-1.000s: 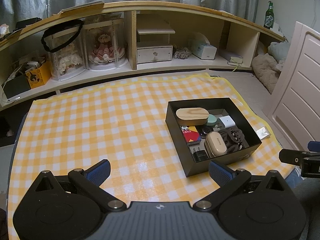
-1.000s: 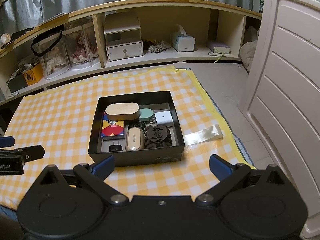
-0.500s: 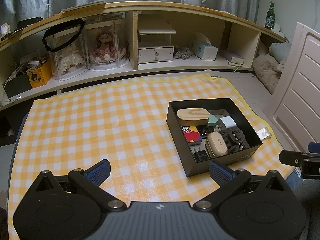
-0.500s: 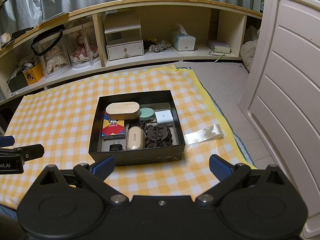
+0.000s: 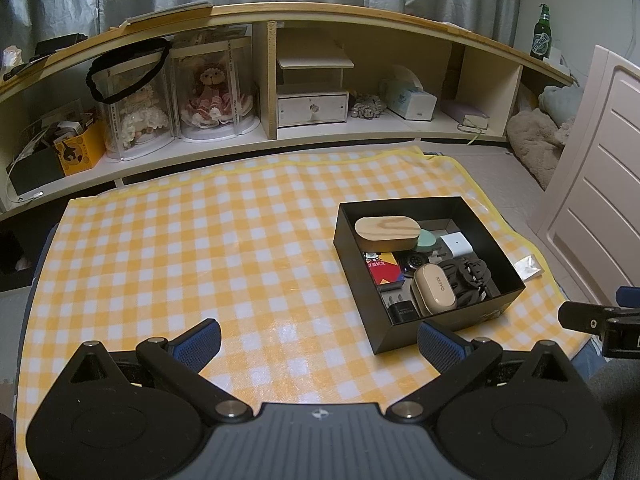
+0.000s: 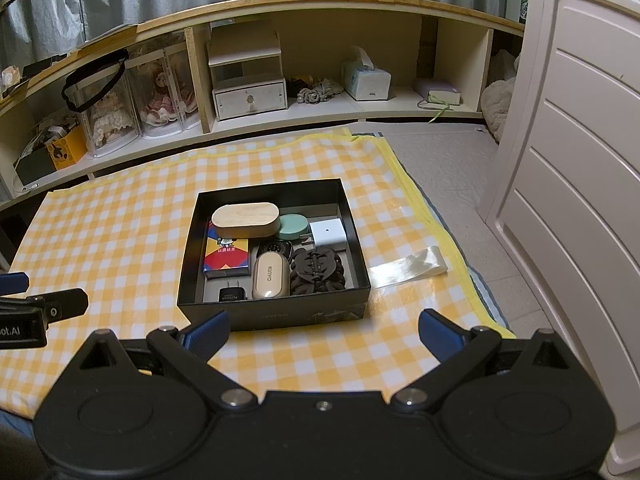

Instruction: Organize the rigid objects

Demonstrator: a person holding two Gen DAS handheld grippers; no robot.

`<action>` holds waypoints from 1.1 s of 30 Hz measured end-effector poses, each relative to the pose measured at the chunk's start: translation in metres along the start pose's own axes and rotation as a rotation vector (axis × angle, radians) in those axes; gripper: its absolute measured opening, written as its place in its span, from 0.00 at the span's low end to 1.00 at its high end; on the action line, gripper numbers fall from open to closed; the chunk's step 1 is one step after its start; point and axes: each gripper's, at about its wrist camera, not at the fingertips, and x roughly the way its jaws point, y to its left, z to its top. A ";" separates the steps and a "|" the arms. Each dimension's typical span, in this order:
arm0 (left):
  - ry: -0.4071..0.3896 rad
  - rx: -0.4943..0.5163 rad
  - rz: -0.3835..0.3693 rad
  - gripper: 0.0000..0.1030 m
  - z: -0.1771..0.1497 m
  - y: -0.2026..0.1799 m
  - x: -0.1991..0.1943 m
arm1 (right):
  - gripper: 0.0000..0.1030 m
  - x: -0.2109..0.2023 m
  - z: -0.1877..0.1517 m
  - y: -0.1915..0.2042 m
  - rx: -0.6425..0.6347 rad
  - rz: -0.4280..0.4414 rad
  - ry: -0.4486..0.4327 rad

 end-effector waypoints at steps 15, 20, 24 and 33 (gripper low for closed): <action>-0.002 -0.005 0.002 1.00 0.000 0.001 -0.001 | 0.99 0.001 -0.004 0.001 0.001 0.002 0.003; -0.002 -0.004 0.003 1.00 0.000 0.001 -0.001 | 0.99 0.001 -0.004 0.001 0.002 0.002 0.004; -0.003 -0.005 0.002 1.00 0.000 0.001 -0.002 | 0.99 0.001 -0.004 0.001 0.002 0.003 0.004; -0.003 -0.005 0.003 1.00 0.000 0.000 -0.002 | 0.99 0.001 -0.005 0.001 0.003 0.003 0.005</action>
